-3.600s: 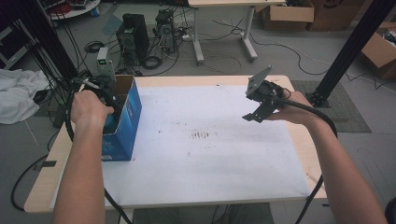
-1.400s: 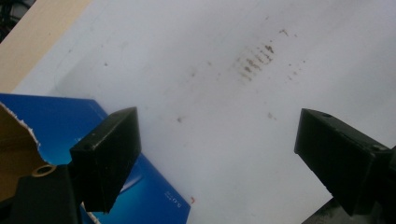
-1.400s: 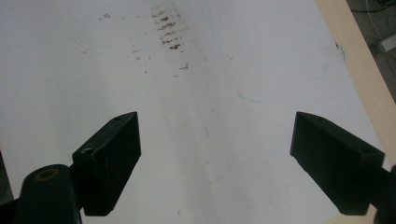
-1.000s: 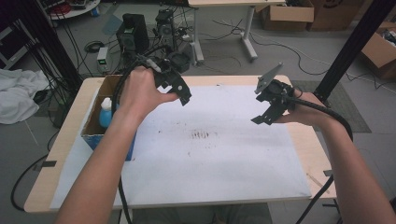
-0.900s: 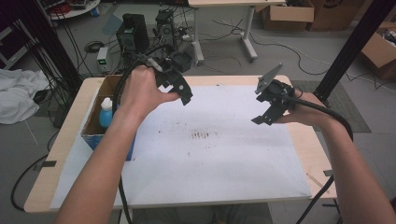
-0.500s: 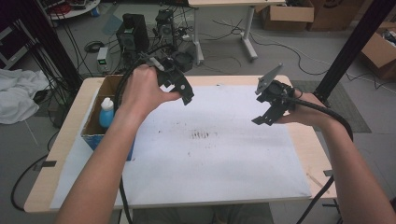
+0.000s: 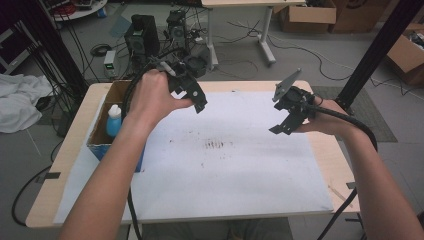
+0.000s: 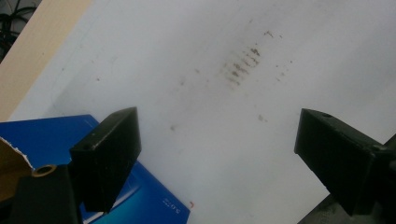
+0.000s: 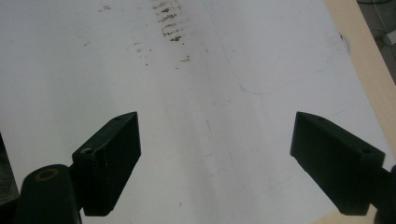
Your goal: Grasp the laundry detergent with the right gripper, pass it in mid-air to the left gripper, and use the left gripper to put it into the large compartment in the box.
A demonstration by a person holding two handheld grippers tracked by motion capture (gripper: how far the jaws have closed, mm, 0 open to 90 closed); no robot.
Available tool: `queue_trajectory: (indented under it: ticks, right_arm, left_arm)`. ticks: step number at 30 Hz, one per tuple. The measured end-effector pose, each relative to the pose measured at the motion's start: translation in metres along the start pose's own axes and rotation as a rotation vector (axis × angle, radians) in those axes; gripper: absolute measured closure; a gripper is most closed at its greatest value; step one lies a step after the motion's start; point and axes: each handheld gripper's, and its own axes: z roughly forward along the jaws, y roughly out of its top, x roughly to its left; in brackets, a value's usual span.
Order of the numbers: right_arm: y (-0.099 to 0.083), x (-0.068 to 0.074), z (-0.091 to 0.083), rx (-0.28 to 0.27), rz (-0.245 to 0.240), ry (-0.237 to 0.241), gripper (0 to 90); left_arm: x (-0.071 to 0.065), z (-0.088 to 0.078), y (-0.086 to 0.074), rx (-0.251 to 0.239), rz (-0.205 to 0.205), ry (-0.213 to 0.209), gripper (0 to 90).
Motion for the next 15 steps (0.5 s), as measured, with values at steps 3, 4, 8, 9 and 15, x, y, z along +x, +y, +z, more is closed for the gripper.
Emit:
queue_trajectory:
  ticks: [3, 4, 8, 9, 15]
  right_arm:
    - [-0.0002, 0.0004, -0.0004, -0.002, 0.004, -0.001, 15.8]
    - [-0.0002, 0.0006, -0.0006, 0.000, 0.002, -0.003, 15.8]
    - [-0.0002, 0.0013, -0.0008, -0.003, 0.001, 0.000, 15.9]
    - [-0.0002, 0.0016, -0.0006, 0.000, -0.001, 0.002, 15.8]
    - [-0.0001, 0.0022, -0.0014, 0.000, -0.002, 0.002, 15.9]
  left_arm:
    - [0.0004, 0.0001, -0.0007, 0.001, -0.004, 0.001, 15.3]
    - [0.0005, 0.0001, -0.0009, 0.002, -0.005, 0.002, 15.3]
    - [0.0011, 0.0001, -0.0016, 0.005, -0.005, 0.007, 15.3]
    - [0.0012, 0.0002, -0.0018, 0.007, -0.007, 0.008, 15.2]
    - [0.0020, -0.0013, -0.0030, 0.001, -0.010, 0.008, 15.2]
